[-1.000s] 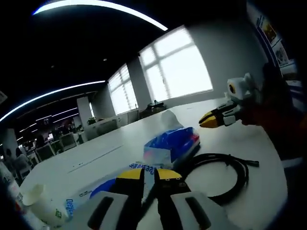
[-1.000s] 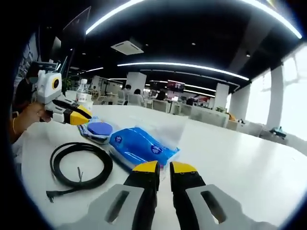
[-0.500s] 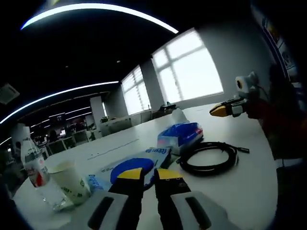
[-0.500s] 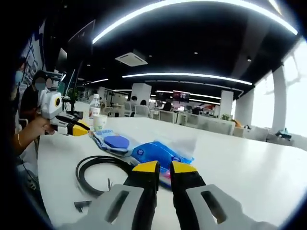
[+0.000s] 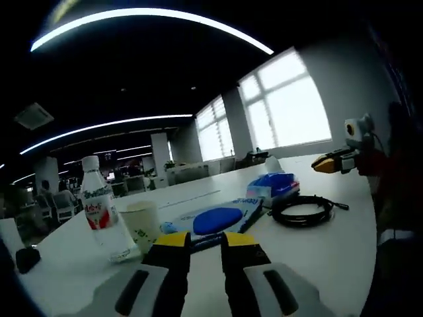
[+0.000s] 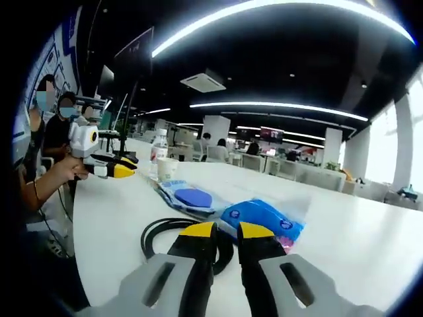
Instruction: Arrange the tabletop items into an orderly group along one side of the table until the central work area is clear of visible clutter.
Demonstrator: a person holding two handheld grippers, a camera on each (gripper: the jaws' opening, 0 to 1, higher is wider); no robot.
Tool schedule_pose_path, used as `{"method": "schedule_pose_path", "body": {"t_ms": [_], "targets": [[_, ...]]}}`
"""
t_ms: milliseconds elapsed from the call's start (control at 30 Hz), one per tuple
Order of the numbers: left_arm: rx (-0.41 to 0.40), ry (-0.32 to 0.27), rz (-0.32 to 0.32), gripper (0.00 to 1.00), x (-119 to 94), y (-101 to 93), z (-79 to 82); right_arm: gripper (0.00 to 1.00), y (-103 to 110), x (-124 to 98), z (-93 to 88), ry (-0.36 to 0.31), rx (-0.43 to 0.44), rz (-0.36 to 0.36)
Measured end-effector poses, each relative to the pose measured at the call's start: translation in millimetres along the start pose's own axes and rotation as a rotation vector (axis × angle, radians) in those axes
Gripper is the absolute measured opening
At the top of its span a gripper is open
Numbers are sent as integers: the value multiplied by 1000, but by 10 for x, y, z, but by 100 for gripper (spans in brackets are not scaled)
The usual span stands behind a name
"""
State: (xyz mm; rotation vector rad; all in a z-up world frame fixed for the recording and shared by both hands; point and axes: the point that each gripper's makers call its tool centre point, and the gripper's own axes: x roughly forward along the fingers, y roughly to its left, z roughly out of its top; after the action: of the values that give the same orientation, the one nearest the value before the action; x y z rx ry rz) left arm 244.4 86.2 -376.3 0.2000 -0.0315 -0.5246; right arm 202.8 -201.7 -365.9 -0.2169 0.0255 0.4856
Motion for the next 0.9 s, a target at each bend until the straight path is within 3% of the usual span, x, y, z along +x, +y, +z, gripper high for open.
{"method": "schedule_pose_path", "body": {"t_ms": [200,333,500,633,900], "targets": [[-18,-3,56,27,-138,166,-43,22,92,-81,-33,-5,25,4],[-17,29,92,39,-220,239,-117,28,142,-155,-87,-5,61,-4],[-52,16,107,47,-320,278,-127,41,213,-211,-137,14,57,3],[-53,14,115,54,-364,294,-124,44,255,-239,-150,21,52,18],[-79,-19,156,75,-554,398,-81,53,271,-333,-60,-35,88,-7]]}}
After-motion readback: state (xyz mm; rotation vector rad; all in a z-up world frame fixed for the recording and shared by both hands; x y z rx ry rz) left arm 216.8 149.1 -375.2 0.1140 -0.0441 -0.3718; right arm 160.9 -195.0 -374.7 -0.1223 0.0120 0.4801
